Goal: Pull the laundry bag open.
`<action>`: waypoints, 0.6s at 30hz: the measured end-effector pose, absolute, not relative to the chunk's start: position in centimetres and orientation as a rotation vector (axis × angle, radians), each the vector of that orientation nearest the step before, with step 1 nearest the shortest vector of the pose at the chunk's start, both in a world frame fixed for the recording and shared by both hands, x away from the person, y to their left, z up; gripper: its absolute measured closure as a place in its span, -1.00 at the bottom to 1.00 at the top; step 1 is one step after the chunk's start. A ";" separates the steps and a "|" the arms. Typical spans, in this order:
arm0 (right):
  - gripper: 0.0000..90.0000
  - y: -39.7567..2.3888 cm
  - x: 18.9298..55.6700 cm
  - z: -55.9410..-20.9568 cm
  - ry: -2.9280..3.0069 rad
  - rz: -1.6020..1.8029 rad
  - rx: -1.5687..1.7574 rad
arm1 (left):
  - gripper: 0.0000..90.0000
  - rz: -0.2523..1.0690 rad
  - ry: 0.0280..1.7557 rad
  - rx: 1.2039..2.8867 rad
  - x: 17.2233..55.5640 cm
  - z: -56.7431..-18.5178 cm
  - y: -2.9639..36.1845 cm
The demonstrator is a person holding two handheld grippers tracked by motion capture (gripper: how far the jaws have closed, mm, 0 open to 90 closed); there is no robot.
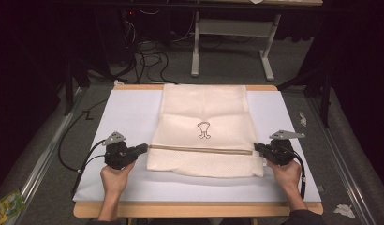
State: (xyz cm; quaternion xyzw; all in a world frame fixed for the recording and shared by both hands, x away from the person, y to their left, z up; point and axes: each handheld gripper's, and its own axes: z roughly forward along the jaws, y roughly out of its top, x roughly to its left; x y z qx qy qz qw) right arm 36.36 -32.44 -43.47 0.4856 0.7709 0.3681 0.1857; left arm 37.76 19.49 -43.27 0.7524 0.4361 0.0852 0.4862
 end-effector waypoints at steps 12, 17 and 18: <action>0.95 -32.3 36.1 -44.0 2.185 1.070 1.394 | 0.93 0.202 1.078 1.836 38.0 -43.8 19.5; 0.94 -32.3 36.0 -45.0 2.204 1.046 1.415 | 0.93 0.187 1.089 1.879 37.8 -44.1 19.2; 0.94 -32.3 36.0 -45.2 2.206 1.044 1.417 | 0.93 0.187 1.091 1.885 37.8 -44.1 19.2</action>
